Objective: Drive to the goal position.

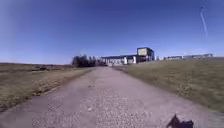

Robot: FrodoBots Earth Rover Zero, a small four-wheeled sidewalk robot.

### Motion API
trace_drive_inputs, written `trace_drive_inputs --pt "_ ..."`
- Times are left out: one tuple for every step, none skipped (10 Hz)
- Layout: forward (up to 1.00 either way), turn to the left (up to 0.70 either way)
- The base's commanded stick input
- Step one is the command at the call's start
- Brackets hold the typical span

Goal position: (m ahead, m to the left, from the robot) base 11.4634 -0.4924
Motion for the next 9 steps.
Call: trace_drive_inputs --pt "1.00 0.00" --pt "1.00 0.00" --pt "1.00 0.00" --pt "1.00 0.00" --pt "1.00 0.00" --pt "1.00 0.00" --pt "1.00 0.00" --pt "1.00 0.00" --pt "1.00 0.00"
